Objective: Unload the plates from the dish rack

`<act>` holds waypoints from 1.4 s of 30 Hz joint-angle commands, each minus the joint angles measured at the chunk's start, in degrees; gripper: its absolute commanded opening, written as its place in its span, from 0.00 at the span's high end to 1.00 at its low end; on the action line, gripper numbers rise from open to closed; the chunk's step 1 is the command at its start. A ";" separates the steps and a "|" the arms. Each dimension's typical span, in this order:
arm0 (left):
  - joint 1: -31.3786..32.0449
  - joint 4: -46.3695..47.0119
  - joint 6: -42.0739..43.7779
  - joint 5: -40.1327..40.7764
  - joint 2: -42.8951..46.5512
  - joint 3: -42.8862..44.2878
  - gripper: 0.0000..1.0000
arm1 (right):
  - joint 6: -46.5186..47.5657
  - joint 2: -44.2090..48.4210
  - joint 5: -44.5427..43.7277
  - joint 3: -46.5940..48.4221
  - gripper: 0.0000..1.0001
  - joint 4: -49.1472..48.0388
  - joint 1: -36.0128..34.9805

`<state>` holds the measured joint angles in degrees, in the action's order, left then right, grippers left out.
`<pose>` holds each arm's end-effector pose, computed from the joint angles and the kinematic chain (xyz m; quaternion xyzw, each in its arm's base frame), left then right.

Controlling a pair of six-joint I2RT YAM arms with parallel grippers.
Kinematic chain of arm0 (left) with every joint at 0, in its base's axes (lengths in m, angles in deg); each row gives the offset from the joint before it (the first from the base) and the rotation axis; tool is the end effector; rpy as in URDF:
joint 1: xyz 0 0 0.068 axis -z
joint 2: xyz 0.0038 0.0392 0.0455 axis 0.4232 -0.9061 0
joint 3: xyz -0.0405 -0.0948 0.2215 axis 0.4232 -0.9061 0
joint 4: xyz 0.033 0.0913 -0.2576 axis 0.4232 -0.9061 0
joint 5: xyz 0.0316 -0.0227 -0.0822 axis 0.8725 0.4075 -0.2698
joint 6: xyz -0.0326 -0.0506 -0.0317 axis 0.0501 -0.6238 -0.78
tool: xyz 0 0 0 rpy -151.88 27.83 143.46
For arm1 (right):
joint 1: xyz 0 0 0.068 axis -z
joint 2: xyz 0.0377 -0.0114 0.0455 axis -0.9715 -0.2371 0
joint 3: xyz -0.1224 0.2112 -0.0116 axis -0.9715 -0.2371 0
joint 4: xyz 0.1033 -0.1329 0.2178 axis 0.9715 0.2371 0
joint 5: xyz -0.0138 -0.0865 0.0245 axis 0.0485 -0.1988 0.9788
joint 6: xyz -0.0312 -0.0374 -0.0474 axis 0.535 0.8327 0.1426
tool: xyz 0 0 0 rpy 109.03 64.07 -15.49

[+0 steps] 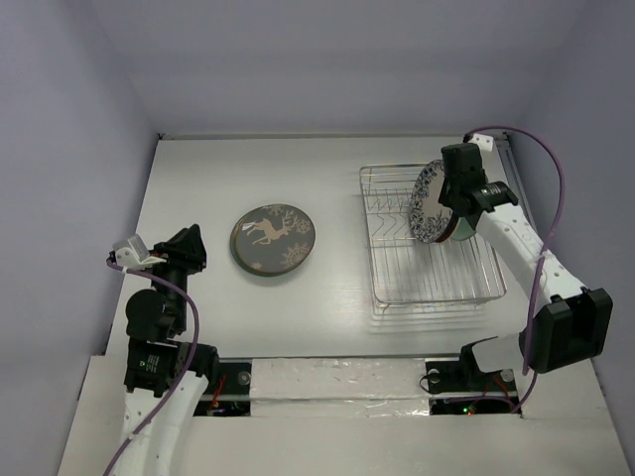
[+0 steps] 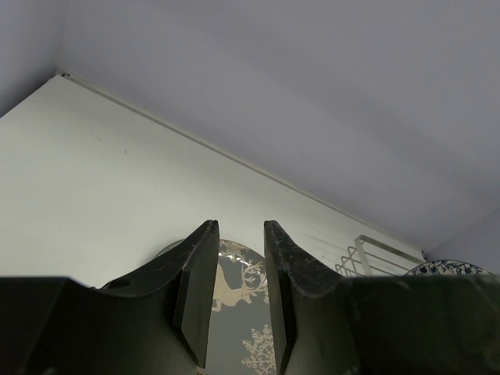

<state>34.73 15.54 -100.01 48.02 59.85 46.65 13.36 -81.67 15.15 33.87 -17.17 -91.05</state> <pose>0.1397 -0.0122 0.3332 -0.1694 0.5774 -0.1854 0.7769 0.3247 0.0568 0.2944 0.1457 0.8769 -0.1154 0.4433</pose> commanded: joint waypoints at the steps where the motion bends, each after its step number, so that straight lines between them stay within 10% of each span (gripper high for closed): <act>1: 0.33 2.97 0.14 -0.25 0.04 1.00 0.73 | 1.14 -2.55 -1.49 -0.59 0.68 -1.73 0.44; 11: 0.33 3.05 0.22 -0.25 -0.40 0.91 0.73 | 4.56 -7.13 -1.67 3.01 0.67 -2.61 0.44; 17: 0.33 3.14 0.14 -0.25 -0.49 0.91 0.73 | 6.76 -5.11 -2.28 5.12 1.00 -1.38 0.44; 33: 0.33 3.05 0.05 -0.25 -0.66 0.91 0.73 | 5.62 10.79 6.94 14.96 1.00 0.56 -0.09; 42: 0.33 2.62 -0.04 -0.25 -0.75 1.00 0.72 | -10.60 14.49 25.04 6.54 1.00 -13.57 -8.06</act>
<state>34.73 15.56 -100.04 48.02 59.76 46.65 12.55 -68.22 30.12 43.33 -14.68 -94.26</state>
